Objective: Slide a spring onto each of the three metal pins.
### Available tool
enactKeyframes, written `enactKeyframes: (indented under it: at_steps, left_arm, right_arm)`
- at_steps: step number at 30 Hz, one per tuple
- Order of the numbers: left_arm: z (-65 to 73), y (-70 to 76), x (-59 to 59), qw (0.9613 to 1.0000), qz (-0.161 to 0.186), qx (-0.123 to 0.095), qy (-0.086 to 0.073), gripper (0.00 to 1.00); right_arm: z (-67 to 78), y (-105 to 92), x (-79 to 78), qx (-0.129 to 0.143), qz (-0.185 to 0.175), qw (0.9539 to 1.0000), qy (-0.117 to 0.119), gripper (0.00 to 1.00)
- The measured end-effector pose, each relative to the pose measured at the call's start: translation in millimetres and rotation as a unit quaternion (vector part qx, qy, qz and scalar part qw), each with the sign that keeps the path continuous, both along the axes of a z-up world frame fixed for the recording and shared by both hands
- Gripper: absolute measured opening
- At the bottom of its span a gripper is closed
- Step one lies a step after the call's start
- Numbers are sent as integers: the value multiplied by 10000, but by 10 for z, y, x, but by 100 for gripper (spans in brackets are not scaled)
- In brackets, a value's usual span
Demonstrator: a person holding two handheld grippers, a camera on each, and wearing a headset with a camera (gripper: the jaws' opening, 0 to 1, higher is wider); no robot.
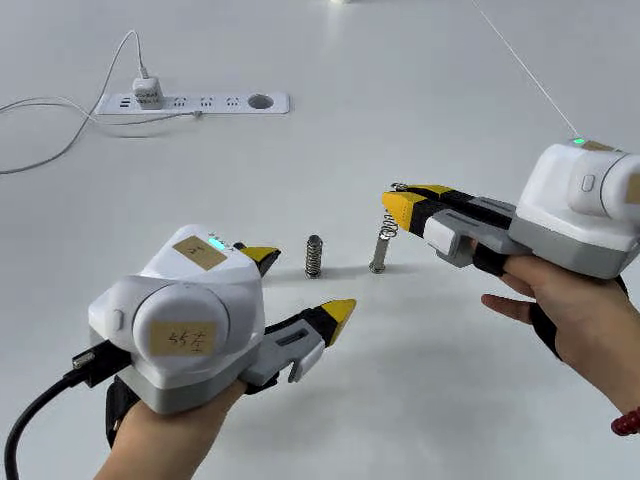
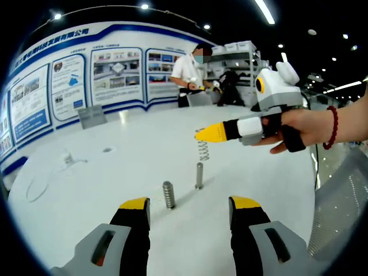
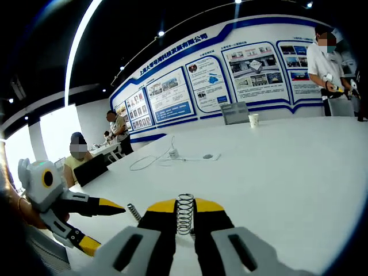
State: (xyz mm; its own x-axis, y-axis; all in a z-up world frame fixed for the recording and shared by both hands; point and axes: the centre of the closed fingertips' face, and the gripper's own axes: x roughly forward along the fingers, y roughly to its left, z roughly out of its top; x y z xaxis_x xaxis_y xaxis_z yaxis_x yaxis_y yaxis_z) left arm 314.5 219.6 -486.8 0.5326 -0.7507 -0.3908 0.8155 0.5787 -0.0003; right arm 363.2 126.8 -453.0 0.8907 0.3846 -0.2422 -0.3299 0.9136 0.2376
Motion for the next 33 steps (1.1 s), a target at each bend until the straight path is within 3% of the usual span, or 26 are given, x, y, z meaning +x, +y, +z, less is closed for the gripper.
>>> enactKeyframes:
  at_steps: [7, 22, 29, 33]
  left_arm:
    - [11, 96, -3, 10000, 79, 52, -4, 66]
    - [22, 261, 19, 9994, 286, -86, 182, 84]
    - [36, 318, 22, 9990, 343, -195, 207, 89]
    - [9, 370, 32, 9989, 404, -131, 221, 90]
  right_arm:
    - [-31, -31, 54, -101, -71, 9999, -27, 11]
    - [-150, -24, 79, -270, -107, 9996, 16, 11]
    - [-163, -8, 72, -320, -77, 9995, 1, 11]
    - [-174, -2, 61, -428, -51, 9991, -33, 11]
